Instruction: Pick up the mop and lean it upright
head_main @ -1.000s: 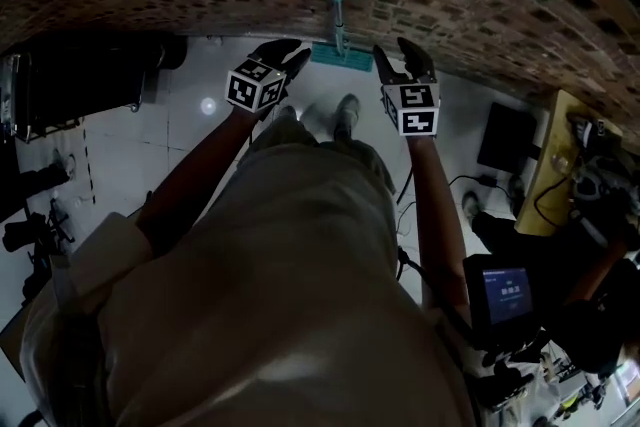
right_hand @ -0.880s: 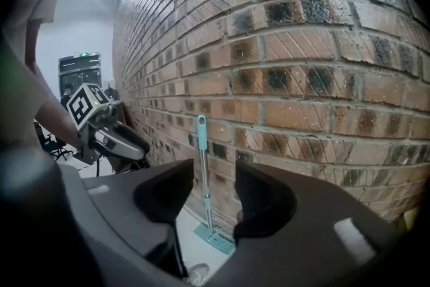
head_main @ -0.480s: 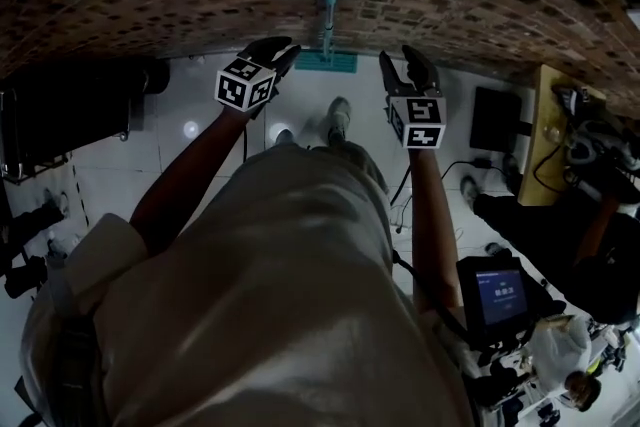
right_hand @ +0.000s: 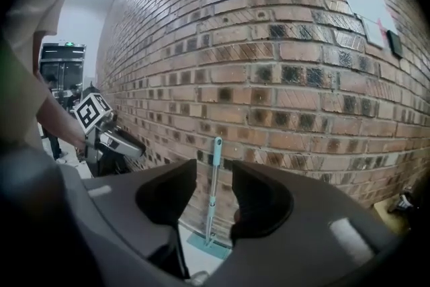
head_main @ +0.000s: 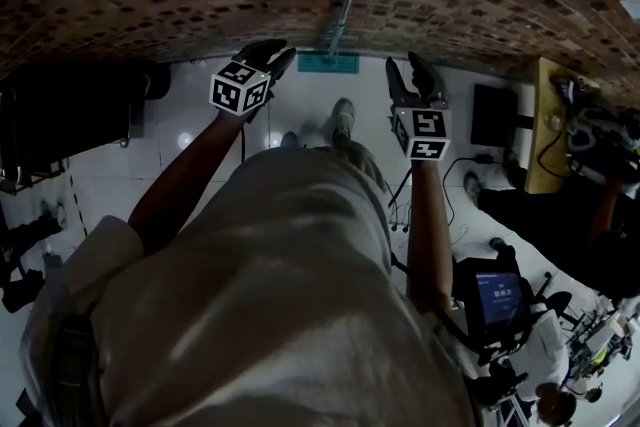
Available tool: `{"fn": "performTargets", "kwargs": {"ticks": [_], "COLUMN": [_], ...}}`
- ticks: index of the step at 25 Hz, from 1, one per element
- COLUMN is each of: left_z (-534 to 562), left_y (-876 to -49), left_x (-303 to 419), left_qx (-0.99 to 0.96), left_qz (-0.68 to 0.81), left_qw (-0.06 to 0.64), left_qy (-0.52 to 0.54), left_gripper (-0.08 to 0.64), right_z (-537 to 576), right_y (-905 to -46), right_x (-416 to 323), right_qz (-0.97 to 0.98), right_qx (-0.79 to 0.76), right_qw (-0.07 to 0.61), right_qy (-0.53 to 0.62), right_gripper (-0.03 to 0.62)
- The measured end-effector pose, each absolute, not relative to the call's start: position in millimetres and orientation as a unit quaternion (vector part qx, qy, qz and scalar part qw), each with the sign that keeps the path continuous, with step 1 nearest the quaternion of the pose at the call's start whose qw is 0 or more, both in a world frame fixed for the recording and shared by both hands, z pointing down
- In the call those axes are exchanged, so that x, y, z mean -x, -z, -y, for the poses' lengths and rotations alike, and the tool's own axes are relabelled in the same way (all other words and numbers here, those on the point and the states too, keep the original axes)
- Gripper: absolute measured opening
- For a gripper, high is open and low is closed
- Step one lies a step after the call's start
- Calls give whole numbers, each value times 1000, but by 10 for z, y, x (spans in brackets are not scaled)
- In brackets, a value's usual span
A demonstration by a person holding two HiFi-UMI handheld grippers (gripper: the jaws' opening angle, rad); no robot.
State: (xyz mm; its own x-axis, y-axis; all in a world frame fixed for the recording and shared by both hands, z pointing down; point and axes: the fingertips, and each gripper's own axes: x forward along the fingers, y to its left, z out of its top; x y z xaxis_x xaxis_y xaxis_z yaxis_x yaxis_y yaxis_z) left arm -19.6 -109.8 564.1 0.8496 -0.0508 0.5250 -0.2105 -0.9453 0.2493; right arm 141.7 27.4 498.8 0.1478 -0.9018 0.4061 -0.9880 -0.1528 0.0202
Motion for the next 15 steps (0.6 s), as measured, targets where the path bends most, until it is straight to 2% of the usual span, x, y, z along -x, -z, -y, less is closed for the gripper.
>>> {"fn": "performTargets", "kwargs": {"ticks": [15], "left_z": [987], "left_y": [-5369], "left_x": [943], "left_qx": [-963], "left_qz": [66], "left_qw": [133], "left_qy": [-225], "left_gripper": [111], "right_z": [-732], "right_y": [-4978], "right_x": [-764], "right_qz": [597], "right_qx": [-777], "right_qw": [125], "right_qy": [-152], "right_gripper": [164]}}
